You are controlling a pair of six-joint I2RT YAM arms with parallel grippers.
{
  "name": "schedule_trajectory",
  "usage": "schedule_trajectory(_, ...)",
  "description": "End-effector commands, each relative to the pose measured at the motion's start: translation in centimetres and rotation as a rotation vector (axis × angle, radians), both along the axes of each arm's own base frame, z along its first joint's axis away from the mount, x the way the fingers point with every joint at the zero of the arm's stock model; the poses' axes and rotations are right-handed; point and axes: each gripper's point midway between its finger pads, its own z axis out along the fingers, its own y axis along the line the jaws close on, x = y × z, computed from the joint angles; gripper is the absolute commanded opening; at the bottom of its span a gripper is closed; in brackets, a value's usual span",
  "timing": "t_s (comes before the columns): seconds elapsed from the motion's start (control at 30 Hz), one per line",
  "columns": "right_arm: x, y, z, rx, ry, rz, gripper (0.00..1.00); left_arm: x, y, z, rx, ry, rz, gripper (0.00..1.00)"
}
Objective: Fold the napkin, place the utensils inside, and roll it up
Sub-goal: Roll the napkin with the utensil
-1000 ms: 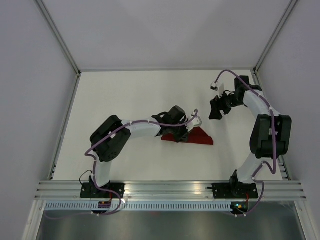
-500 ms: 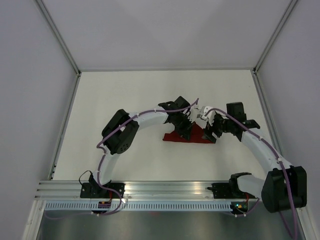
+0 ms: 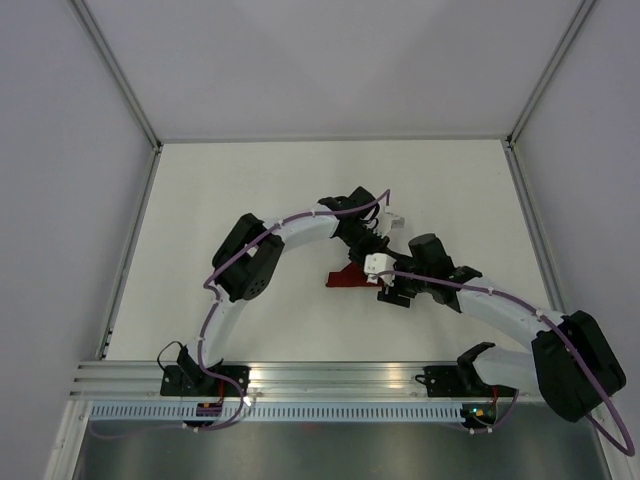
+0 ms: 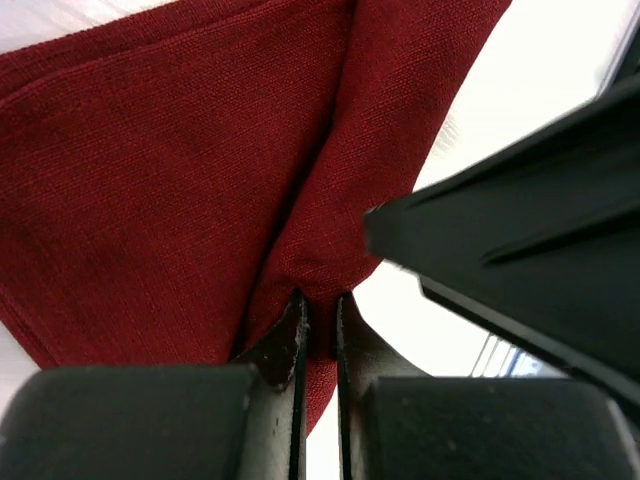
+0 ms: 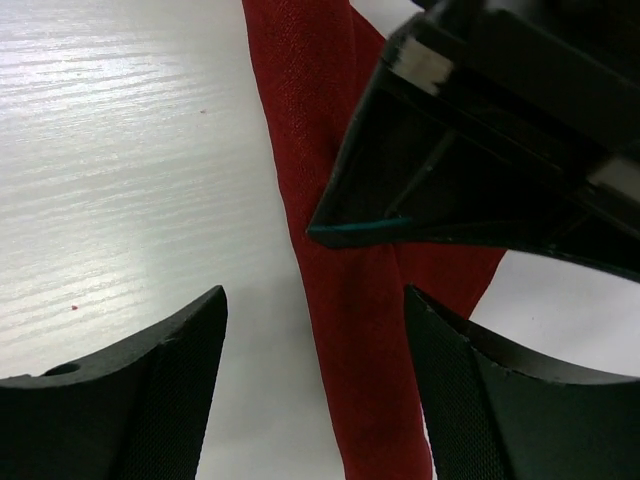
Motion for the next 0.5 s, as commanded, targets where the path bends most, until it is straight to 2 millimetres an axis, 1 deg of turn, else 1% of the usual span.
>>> schedule_trajectory(0.0,1.6,1.2,0.3,-0.016,-0.112,0.01,0.75,-3.5,4.2,-5.3,0.262,0.184,0.048,0.11)
schedule_trajectory(0.1,1.3,1.7,-0.5,-0.027,-0.094,0.024,0.71,-3.5,4.1,-5.2,0.263,0.191,0.057,0.14)
schedule_trajectory(0.13,1.2,1.8,-0.9,-0.035,-0.086,0.027,0.7,-3.4,4.1,-5.2,0.264,0.194,0.065,0.18)
schedule_trajectory(0.23,1.0,1.9,-1.8,-0.057,-0.076,0.031,0.62,-3.0,4.0,-5.0,0.271,0.186,0.089,0.28)
schedule_trajectory(0.27,1.0,1.9,-2.0,-0.058,-0.071,0.027,0.57,-2.8,3.8,-4.7,0.259,0.178,0.095,0.3)
schedule_trajectory(0.33,1.0,1.8,-2.2,-0.06,-0.065,0.022,0.51,-2.4,3.1,-3.7,0.231,0.167,0.119,0.35)
schedule_trajectory(0.37,0.9,1.8,-2.3,-0.058,-0.06,0.019,0.45,-1.9,2.6,-3.2,0.204,0.151,0.128,0.36)
schedule_trajectory(0.43,0.7,1.8,-2.6,-0.056,-0.041,0.018,0.41,-1.4,1.9,-1.8,0.161,0.15,0.151,0.36)
schedule_trajectory(0.47,0.6,2.0,-2.6,-0.051,-0.035,0.023,0.37,-0.9,1.4,-1.3,0.131,0.135,0.162,0.36)
